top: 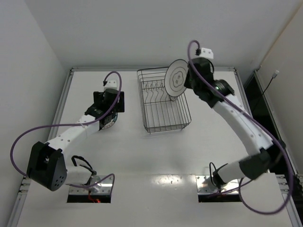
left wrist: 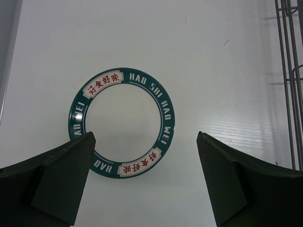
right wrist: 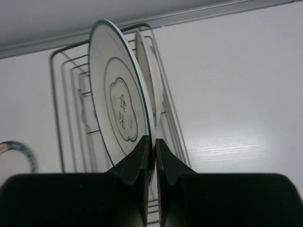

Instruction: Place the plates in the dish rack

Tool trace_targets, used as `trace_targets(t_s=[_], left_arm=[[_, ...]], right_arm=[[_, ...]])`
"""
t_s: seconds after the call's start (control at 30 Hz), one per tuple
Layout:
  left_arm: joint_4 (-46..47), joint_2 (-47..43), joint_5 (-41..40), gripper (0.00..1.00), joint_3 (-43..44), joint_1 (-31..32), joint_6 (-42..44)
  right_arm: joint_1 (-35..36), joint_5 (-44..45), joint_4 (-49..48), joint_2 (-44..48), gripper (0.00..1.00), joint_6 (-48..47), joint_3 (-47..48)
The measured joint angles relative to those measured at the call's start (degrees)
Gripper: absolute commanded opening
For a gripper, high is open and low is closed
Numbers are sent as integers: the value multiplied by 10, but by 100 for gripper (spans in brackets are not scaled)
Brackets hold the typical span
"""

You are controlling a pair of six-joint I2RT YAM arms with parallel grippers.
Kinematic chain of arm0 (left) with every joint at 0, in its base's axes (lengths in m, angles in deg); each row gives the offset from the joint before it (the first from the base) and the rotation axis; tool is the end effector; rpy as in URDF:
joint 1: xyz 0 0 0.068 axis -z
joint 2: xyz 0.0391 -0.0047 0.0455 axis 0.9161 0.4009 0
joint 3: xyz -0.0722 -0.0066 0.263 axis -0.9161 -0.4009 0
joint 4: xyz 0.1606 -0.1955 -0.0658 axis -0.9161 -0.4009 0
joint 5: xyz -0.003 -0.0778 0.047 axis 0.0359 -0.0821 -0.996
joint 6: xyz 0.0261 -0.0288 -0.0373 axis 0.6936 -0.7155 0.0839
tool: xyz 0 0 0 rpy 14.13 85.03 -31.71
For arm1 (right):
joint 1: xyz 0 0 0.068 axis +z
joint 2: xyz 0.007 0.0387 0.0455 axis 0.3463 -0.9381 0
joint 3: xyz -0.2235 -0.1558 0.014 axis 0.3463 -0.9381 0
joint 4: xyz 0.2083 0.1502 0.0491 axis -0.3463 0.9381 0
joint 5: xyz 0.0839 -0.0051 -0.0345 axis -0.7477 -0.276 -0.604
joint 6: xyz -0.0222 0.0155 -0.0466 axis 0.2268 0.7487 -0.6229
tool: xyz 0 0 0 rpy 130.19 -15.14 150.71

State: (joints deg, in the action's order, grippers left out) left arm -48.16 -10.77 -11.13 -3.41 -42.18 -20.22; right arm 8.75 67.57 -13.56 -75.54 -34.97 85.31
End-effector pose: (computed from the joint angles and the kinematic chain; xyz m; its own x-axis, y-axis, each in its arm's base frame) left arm 0.2658 -0.0991 0.2728 -0.4966 -0.0534 -0.8663 -0.1940 0.9797 0.0508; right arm 0.2660 0.1279 0.4109 -0.3846 0.3615 -0.8493 0.2021 0.9308 0.3047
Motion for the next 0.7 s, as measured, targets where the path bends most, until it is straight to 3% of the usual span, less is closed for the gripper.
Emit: trace_targets(t_s=[0.3, 0.7], left_arm=[[0, 0, 0, 87, 0, 0, 0], [1, 0, 0, 87, 0, 0, 0]], right_arm=[[27, 134, -41, -277, 0, -140, 218], [58, 264, -130, -364, 0, -261, 222]])
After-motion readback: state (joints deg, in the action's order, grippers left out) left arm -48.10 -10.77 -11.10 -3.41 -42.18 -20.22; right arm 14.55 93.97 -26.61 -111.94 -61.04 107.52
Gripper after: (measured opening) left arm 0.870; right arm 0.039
